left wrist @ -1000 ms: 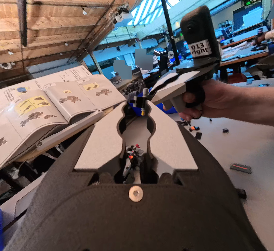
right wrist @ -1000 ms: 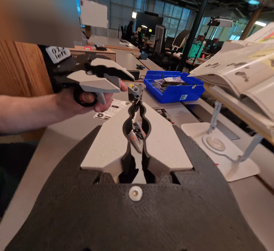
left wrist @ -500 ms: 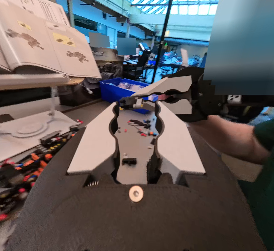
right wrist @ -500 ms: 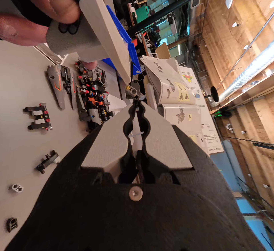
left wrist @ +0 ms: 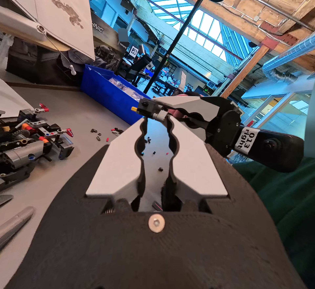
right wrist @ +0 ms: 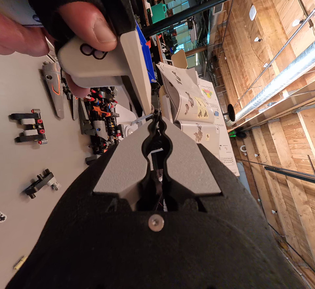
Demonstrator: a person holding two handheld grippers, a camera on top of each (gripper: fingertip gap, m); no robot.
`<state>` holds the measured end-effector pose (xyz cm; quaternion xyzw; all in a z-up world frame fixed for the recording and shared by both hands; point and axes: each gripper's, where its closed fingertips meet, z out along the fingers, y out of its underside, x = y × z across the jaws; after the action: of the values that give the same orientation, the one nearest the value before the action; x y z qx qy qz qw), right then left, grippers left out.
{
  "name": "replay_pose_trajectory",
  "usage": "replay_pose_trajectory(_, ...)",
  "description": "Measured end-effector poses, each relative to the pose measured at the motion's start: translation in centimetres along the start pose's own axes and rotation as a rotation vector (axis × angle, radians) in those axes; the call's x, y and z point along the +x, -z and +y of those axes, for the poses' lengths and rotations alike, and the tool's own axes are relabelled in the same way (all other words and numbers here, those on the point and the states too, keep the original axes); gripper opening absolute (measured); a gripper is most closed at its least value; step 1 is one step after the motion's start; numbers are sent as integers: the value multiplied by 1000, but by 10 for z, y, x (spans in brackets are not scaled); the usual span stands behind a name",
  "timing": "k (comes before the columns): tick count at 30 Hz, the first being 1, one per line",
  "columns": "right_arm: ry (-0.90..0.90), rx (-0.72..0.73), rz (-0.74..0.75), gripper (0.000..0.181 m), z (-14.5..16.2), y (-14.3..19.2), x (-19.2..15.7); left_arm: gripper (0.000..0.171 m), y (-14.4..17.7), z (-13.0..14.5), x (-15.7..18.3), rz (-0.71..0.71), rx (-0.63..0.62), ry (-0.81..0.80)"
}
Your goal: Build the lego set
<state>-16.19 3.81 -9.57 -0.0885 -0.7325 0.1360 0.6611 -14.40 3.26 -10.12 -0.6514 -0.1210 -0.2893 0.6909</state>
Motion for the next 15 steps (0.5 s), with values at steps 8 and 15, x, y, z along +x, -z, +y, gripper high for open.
replay_pose_trajectory(8, 13, -16, -10, 0, 7, -1, -1, 10, -4, 7, -2, -54, -91, -116)
replay_pose_trajectory(15, 4, -29, -34, 0, 12, -2, -3, 7, -2, 12, -8, -161, -209, -319)
